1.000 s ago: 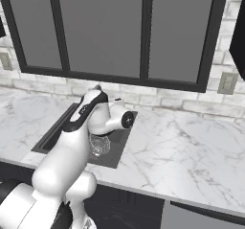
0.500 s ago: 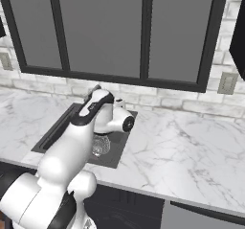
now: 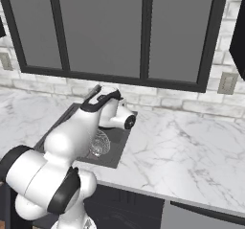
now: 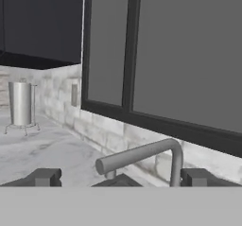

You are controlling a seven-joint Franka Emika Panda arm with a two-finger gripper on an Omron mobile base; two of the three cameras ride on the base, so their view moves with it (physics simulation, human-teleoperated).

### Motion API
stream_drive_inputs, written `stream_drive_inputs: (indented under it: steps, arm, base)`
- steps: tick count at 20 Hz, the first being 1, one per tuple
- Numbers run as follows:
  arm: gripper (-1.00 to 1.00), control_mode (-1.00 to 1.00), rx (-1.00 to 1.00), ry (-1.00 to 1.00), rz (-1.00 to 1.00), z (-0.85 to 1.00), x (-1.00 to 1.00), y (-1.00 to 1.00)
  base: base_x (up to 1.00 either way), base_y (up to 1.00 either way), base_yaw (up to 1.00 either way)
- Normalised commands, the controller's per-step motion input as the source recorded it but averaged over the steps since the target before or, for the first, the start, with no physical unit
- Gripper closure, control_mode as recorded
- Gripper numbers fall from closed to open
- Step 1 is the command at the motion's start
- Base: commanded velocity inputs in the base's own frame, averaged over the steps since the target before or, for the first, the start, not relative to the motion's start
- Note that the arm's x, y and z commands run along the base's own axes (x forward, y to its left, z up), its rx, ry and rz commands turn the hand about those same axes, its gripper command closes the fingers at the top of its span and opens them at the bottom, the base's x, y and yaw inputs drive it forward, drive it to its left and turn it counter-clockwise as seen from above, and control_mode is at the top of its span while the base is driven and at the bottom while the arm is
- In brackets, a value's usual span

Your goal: Pick the colander and strainer and place them in the sink. Then turn on the water.

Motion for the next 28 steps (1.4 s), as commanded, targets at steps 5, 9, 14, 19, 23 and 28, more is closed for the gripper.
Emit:
stream_drive_inputs:
  steps: [5,9,14,19,23,28]
  arm:
    - [-1.00,-1.00,0.00,0.04,0.00,-0.05,0.25,0.00]
    - [-1.00,-1.00,0.00,0.02,0.00,-0.09,0.27,0.00]
    - [-1.00,-1.00,0.00,0.02,0.00,-0.17,0.25,0.00]
    - [-1.00,-1.00,0.00,0.00,0.00,-0.29,0.18,0.00]
    - [-1.00,-1.00,0.00,0.00,0.00,-0.29,0.14,0.00]
    - [-1.00,-1.00,0.00,0.00,0.00,-0.19,0.15,0.00]
  base:
    - [0.00,0.00,0.00]
    - [0.00,0.00,0.00]
    - [0.00,0.00,0.00]
    - [0.00,0.00,0.00]
    - [0.00,0.00,0.00]
    - [0.00,0.00,0.00]
